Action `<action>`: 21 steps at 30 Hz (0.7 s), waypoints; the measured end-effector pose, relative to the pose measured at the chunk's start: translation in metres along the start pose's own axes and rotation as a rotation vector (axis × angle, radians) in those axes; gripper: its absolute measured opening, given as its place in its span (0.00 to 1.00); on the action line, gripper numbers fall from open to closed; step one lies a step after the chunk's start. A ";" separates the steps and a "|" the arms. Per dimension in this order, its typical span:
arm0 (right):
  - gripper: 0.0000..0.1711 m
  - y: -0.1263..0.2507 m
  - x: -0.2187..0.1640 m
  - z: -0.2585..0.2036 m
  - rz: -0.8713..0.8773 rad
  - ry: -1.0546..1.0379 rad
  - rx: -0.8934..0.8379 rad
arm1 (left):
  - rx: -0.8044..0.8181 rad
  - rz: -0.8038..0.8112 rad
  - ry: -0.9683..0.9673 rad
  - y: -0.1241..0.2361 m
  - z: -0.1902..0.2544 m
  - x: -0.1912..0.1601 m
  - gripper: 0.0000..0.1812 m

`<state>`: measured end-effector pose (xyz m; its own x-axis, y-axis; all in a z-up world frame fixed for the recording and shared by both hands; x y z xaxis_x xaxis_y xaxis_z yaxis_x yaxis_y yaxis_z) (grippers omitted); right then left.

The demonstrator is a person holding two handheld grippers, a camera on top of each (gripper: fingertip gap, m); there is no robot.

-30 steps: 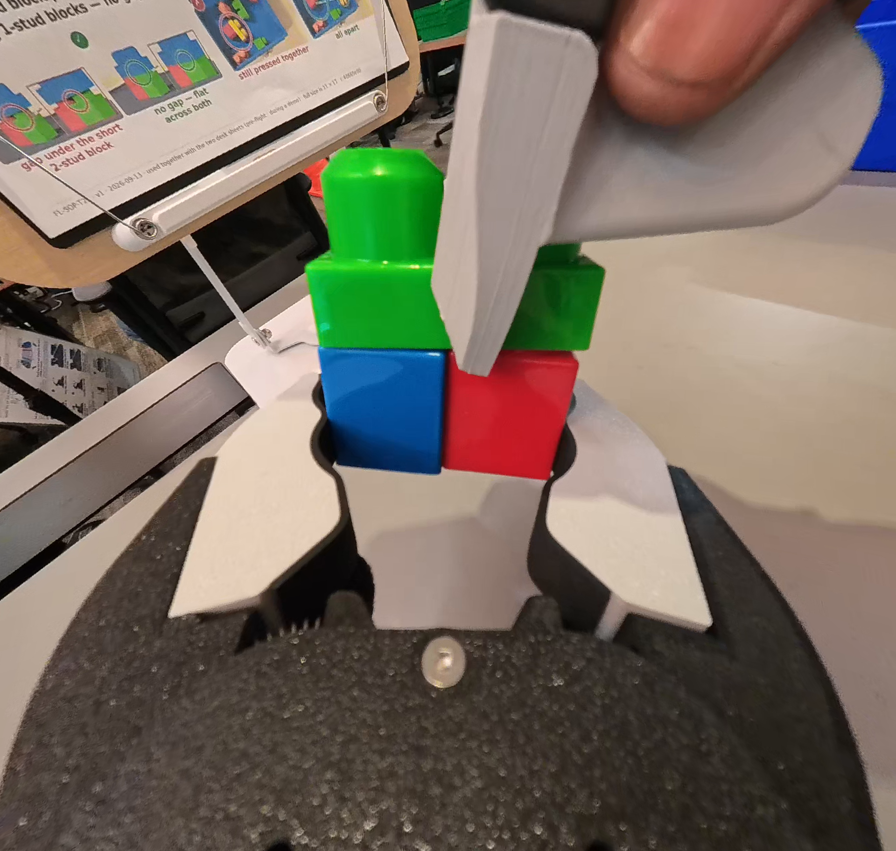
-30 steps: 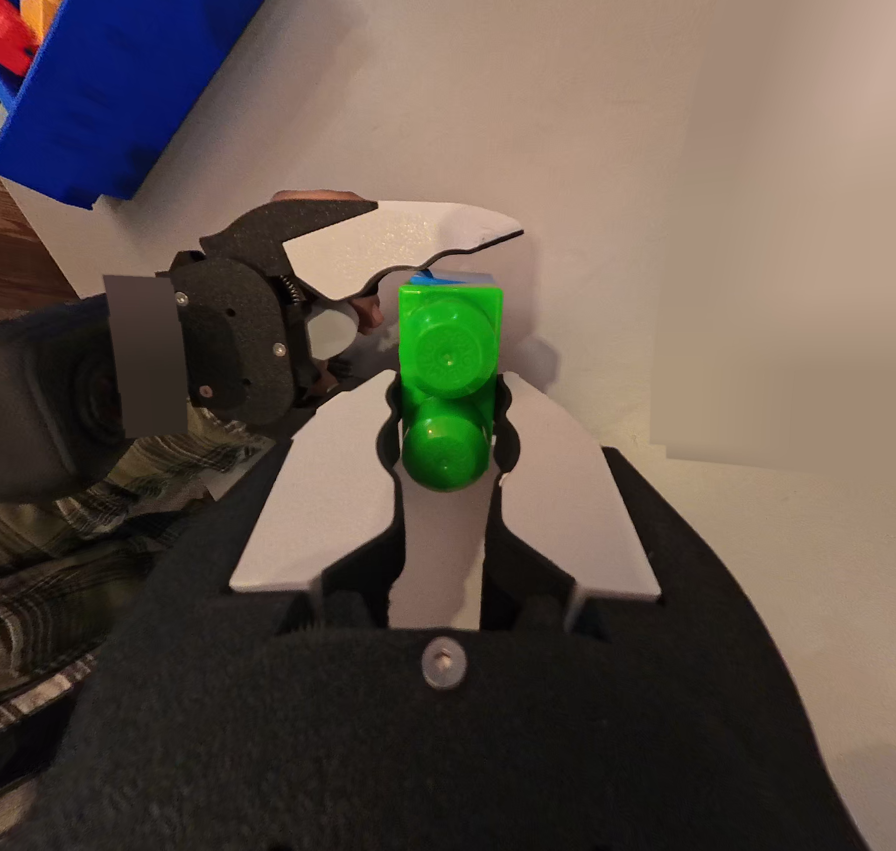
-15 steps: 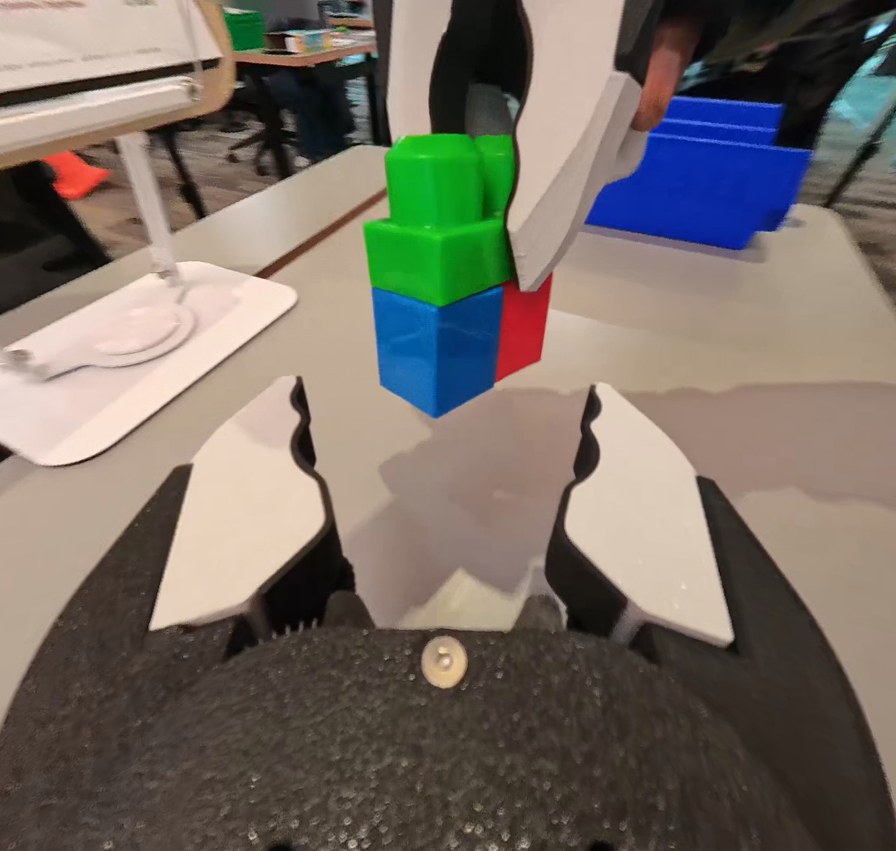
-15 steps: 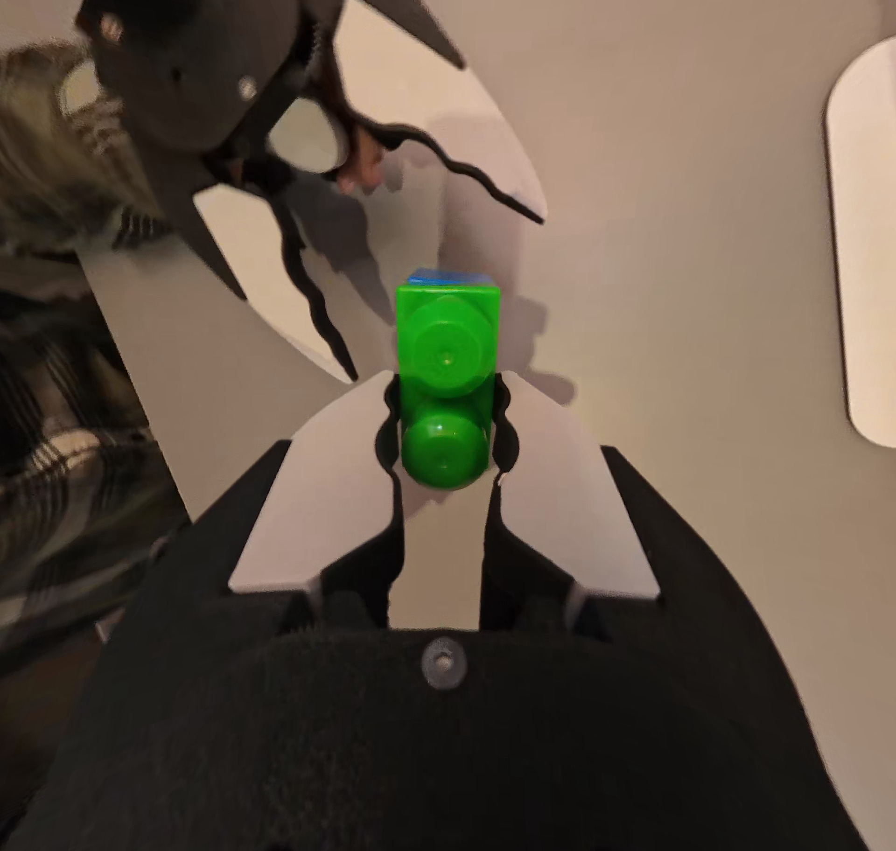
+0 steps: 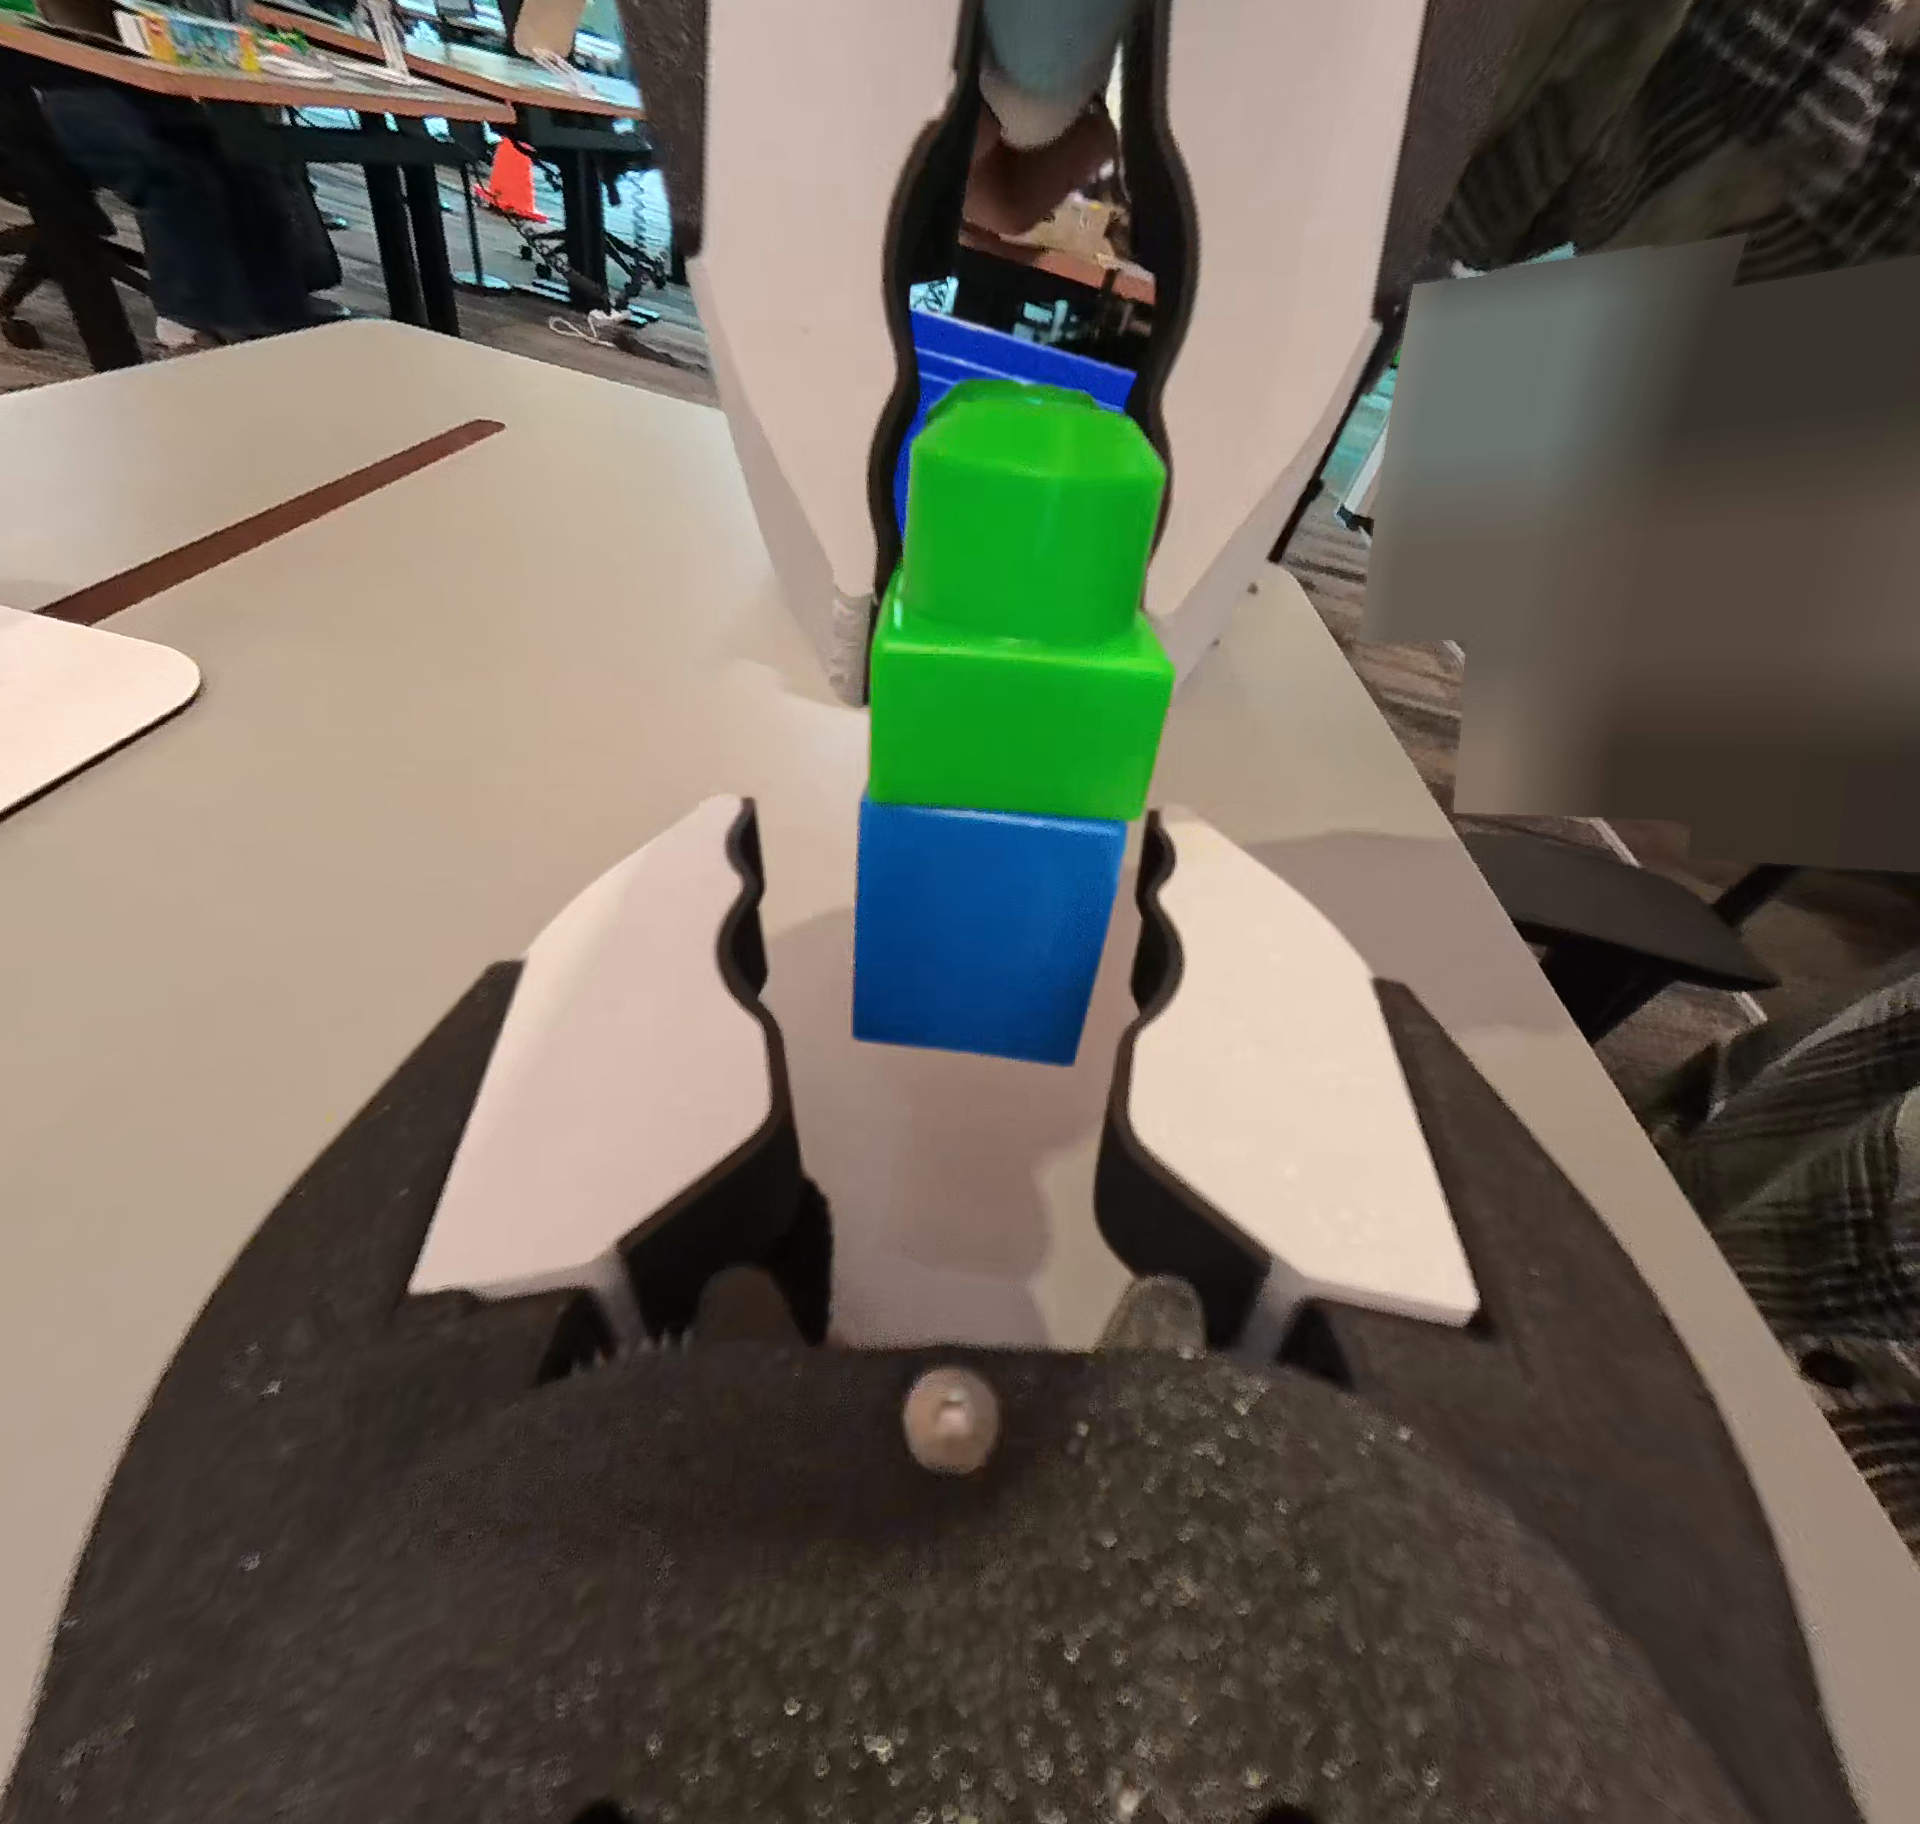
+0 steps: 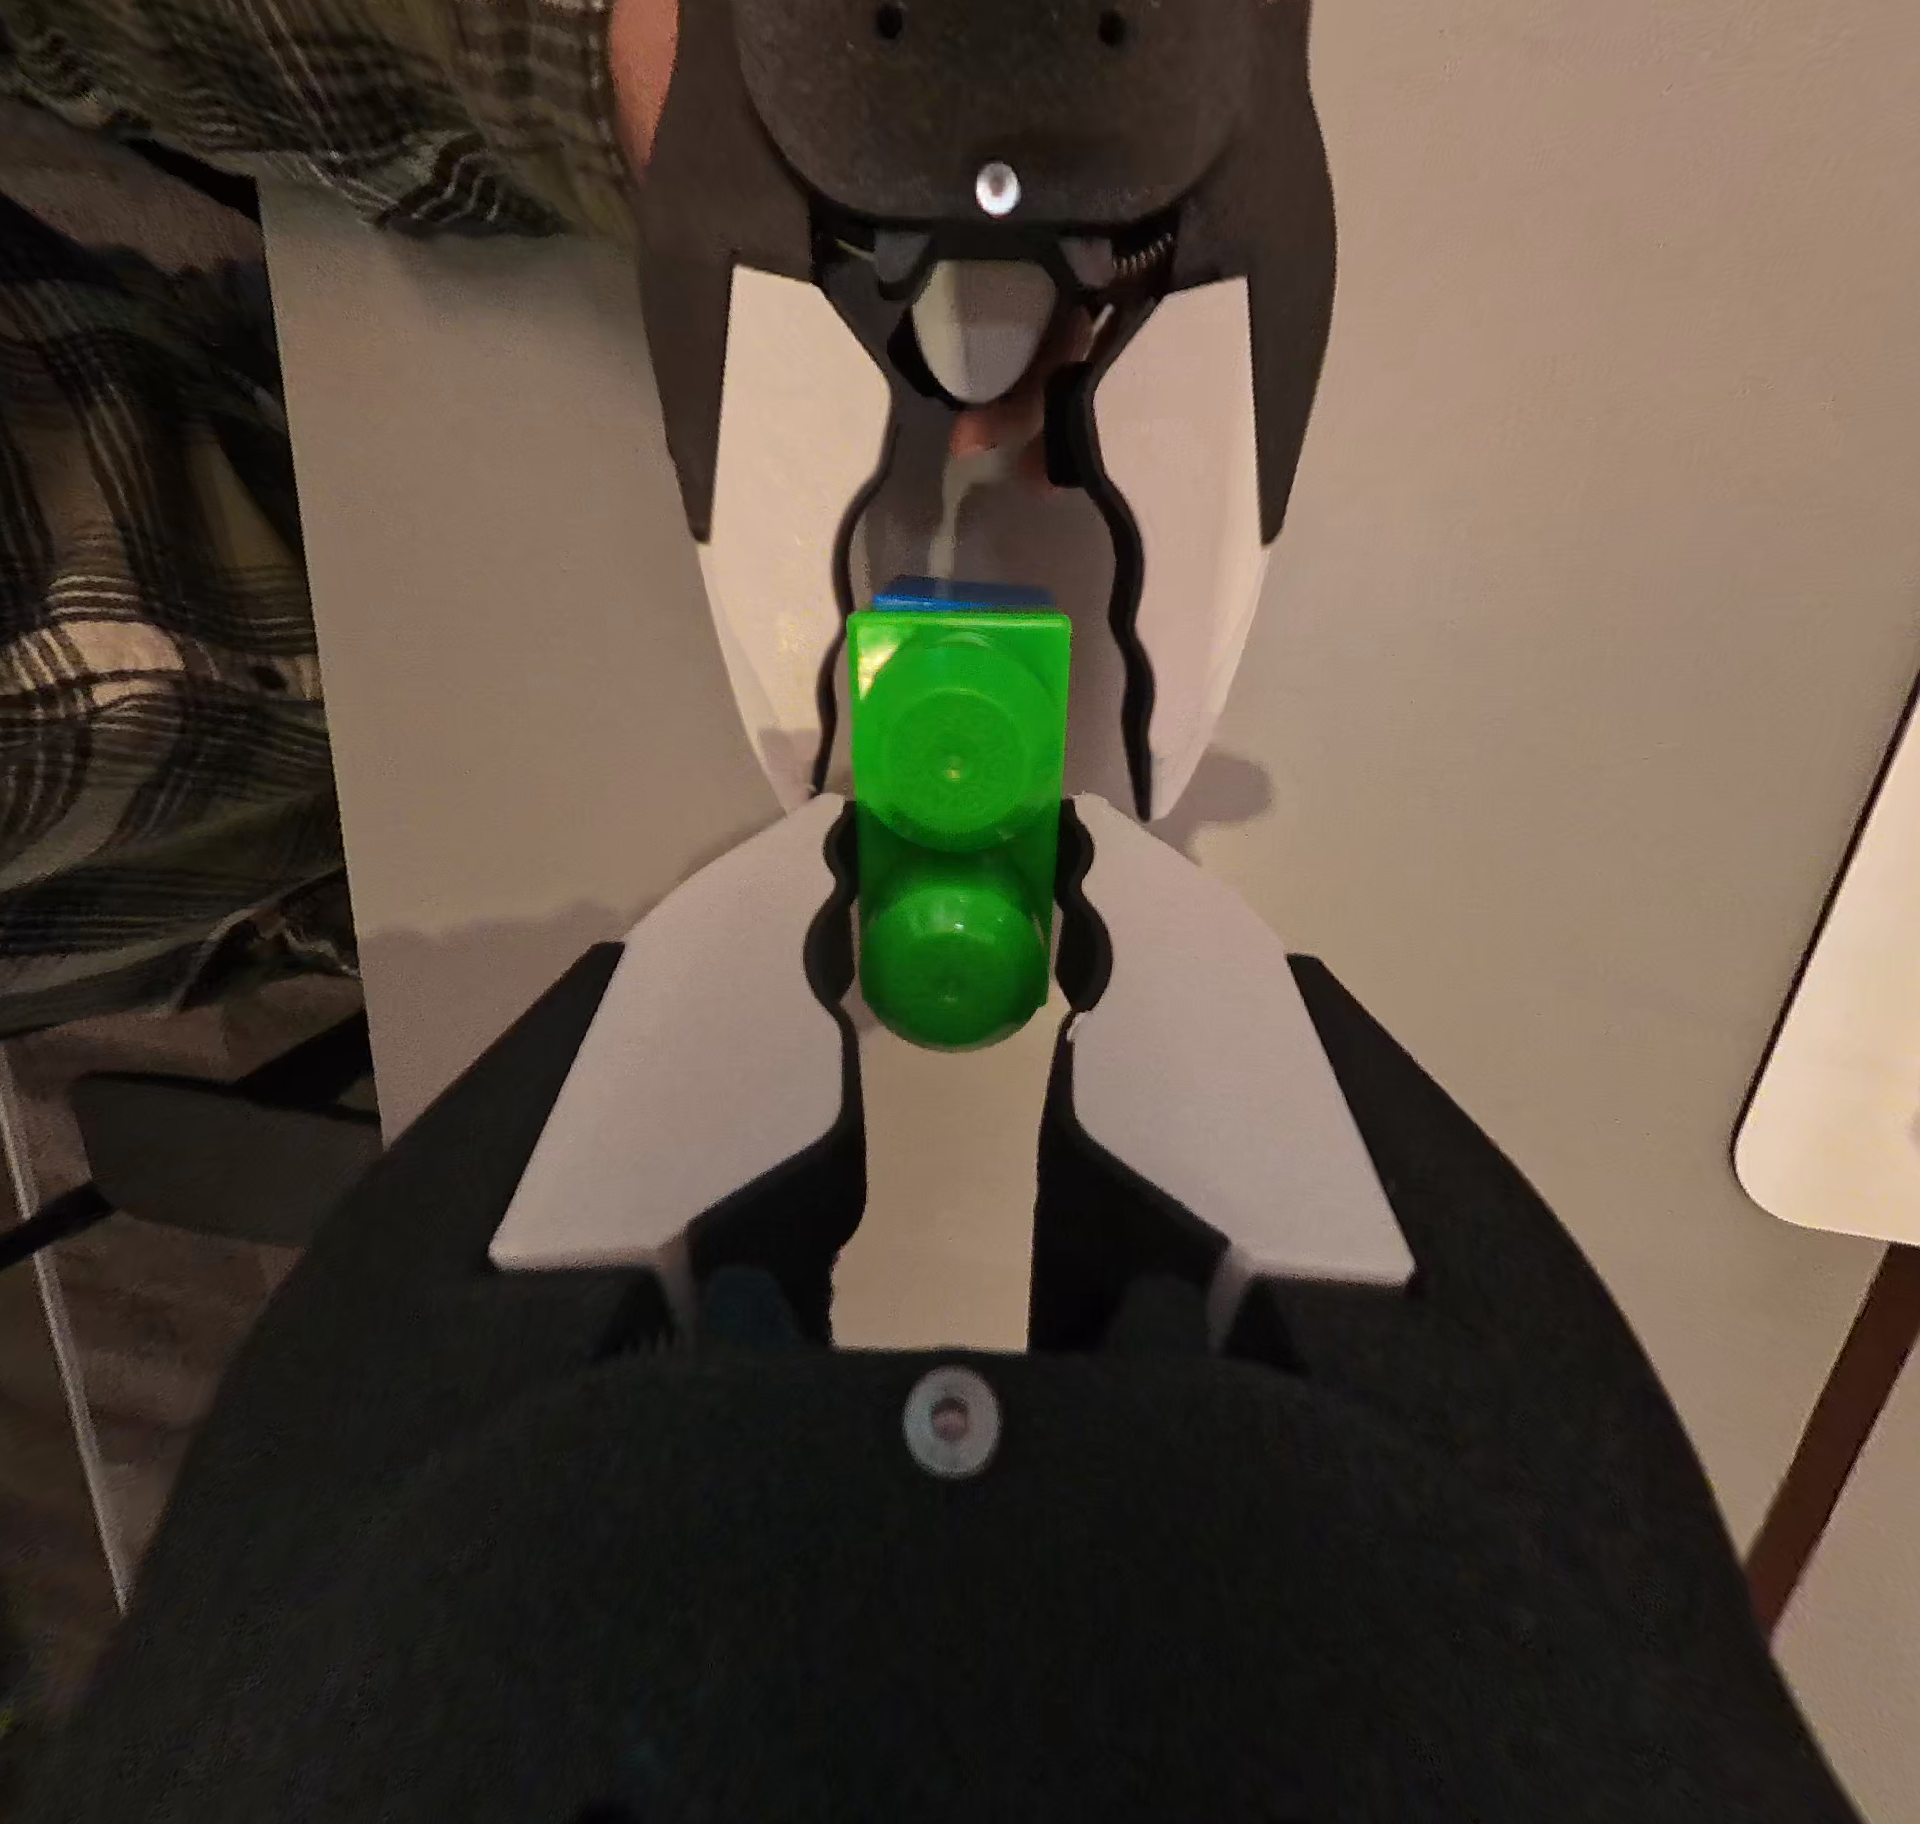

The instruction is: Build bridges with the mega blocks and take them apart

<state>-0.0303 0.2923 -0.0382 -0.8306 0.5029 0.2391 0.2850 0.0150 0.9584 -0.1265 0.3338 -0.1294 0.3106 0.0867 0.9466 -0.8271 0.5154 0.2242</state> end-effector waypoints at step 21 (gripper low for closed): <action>0.21 0.011 0.009 -0.013 0.056 0.043 -0.014 | 0.077 -0.032 -0.115 -0.005 0.019 0.007 0.22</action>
<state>-0.0410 0.2856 -0.0234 -0.8335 0.4651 0.2984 0.3248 -0.0245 0.9454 -0.1288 0.3158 -0.1197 0.2850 -0.0291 0.9581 -0.8529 0.4485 0.2673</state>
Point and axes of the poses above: each gripper's, where its closed fingertips meet, y back along the fingers, x out of its top, z = x × y across the jaws, the point moved 9 cm from there along y, back along the fingers, and after that the axes turned 5 degrees about -z, right-handed, at the moved point
